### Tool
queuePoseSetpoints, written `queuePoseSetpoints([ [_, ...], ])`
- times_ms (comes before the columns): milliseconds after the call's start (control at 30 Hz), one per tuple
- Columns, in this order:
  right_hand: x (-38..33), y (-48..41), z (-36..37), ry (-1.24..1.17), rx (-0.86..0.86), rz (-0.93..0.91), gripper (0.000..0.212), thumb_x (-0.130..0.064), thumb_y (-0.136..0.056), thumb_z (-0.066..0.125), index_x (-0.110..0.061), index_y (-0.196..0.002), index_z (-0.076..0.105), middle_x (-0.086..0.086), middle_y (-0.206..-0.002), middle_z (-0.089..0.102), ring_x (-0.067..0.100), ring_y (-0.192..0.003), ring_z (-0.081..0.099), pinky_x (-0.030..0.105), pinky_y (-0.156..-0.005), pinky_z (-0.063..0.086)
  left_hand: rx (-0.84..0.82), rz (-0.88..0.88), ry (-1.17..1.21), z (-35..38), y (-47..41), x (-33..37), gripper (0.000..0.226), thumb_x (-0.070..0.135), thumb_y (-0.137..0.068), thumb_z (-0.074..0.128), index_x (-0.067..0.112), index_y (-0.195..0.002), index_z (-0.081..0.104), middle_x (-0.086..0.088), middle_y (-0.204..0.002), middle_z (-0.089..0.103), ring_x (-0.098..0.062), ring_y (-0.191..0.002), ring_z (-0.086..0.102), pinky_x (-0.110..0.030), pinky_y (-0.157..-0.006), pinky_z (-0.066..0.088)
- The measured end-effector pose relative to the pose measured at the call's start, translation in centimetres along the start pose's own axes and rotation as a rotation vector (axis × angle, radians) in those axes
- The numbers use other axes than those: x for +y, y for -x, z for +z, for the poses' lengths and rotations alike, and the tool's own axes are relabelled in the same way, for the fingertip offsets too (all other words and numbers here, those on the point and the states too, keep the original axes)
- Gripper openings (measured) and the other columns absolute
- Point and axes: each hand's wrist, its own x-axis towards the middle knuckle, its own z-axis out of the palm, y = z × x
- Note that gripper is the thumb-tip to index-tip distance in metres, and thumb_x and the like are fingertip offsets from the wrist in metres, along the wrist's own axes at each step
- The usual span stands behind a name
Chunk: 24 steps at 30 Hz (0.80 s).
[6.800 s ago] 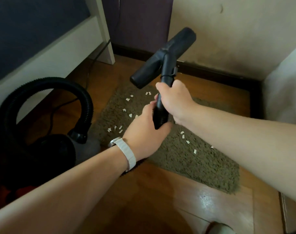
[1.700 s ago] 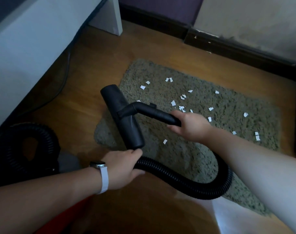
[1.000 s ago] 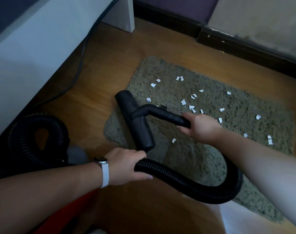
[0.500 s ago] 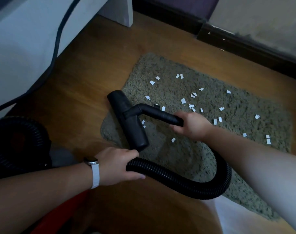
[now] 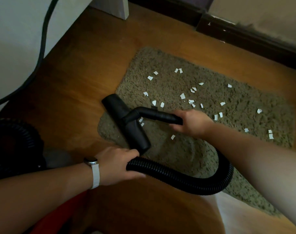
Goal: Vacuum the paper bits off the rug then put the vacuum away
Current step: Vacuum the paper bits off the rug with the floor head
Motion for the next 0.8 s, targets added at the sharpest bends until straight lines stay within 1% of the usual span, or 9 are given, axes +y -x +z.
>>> queuePoseSetpoints([
  [100,1.2,0.2,0.2,-0.003,0.03,0.051,0.04,-0.049,-0.09,0.061,-0.037,-0.128,0.054,-0.009,-0.077,0.055,0.017,-0.072,0.055,0.027,-0.064,0.045,0.017,0.007,0.018,0.0,-0.1,0.0,0.049,0.079,-0.079,0.048,0.037,-0.104,0.05,0.015,-0.085,0.055,-0.004,-0.079,0.057,-0.027,-0.07,0.05],
  [200,3.1,0.8,0.5,-0.036,0.05,0.122,0.034,-0.05,-0.089,0.062,-0.037,-0.12,0.057,-0.009,-0.076,0.059,0.018,-0.071,0.059,0.029,-0.063,0.048,0.034,0.005,0.022,0.0,-0.1,0.0,0.051,0.08,-0.078,0.047,0.036,-0.104,0.051,0.014,-0.083,0.055,-0.004,-0.077,0.057,-0.027,-0.068,0.05],
  [267,4.2,1.2,0.7,-0.062,0.07,0.16,0.031,-0.051,-0.088,0.063,-0.036,-0.114,0.059,-0.008,-0.075,0.06,0.019,-0.07,0.061,0.03,-0.063,0.049,0.037,0.011,0.023,0.0,-0.1,-0.1,0.057,0.084,-0.076,0.043,0.035,-0.104,0.052,0.014,-0.082,0.055,-0.004,-0.075,0.057,-0.027,-0.066,0.05],
  [333,4.7,1.4,0.8,-0.069,0.096,0.175,0.029,-0.051,-0.088,0.065,-0.034,-0.111,0.061,-0.007,-0.073,0.06,0.02,-0.068,0.06,0.028,-0.061,0.044,0.045,0.024,0.014,0.0,-0.2,-0.2,0.062,0.086,-0.072,0.036,0.035,-0.103,0.052,0.013,-0.081,0.055,-0.004,-0.074,0.057,-0.026,-0.063,0.049],
  [467,4.0,1.6,0.9,-0.095,0.125,0.174,0.03,-0.05,-0.088,0.065,-0.033,-0.112,0.062,-0.004,-0.077,0.061,0.021,-0.071,0.06,0.027,-0.063,0.042,0.048,0.045,0.012,0.2,-0.2,-0.2,0.064,0.087,-0.07,0.032,0.035,-0.101,0.052,0.013,-0.08,0.056,-0.005,-0.073,0.057,-0.027,-0.062,0.048],
  [533,3.1,1.4,0.9,-0.073,0.105,0.146,0.032,-0.051,-0.089,0.063,-0.034,-0.115,0.06,-0.004,-0.079,0.062,0.02,-0.072,0.06,0.027,-0.063,0.043,0.04,0.05,0.012,0.3,-0.2,-0.2,0.062,0.086,-0.071,0.035,0.035,-0.102,0.053,0.014,-0.081,0.056,-0.005,-0.074,0.057,-0.025,-0.062,0.047],
  [600,2.1,1.1,0.9,-0.025,0.063,0.1,0.033,-0.052,-0.089,0.061,-0.035,-0.118,0.057,-0.005,-0.08,0.062,0.02,-0.072,0.06,0.028,-0.064,0.046,0.01,0.048,0.005,0.5,-0.2,-0.2,0.061,0.085,-0.073,0.037,0.036,-0.105,0.052,0.014,-0.086,0.057,-0.005,-0.077,0.058,-0.027,-0.066,0.05],
  [700,1.2,0.8,1.0,0.026,0.027,0.047,0.032,-0.052,-0.09,0.059,-0.032,-0.116,0.056,-0.004,-0.082,0.062,0.021,-0.074,0.062,0.03,-0.065,0.049,-0.03,0.033,0.003,0.4,-0.2,-0.2,0.055,0.083,-0.077,0.041,0.037,-0.106,0.05,0.013,-0.088,0.057,-0.005,-0.08,0.058,-0.03,-0.071,0.053],
  [800,2.1,1.2,0.8,0.005,0.057,0.081,0.032,-0.052,-0.09,0.059,-0.037,-0.118,0.055,-0.007,-0.08,0.061,0.02,-0.073,0.061,0.029,-0.065,0.049,-0.019,0.023,-0.005,0.0,-0.4,0.0,0.05,0.08,-0.08,0.047,0.037,-0.106,0.049,0.015,-0.085,0.054,-0.003,-0.078,0.056,-0.026,-0.069,0.051],
])
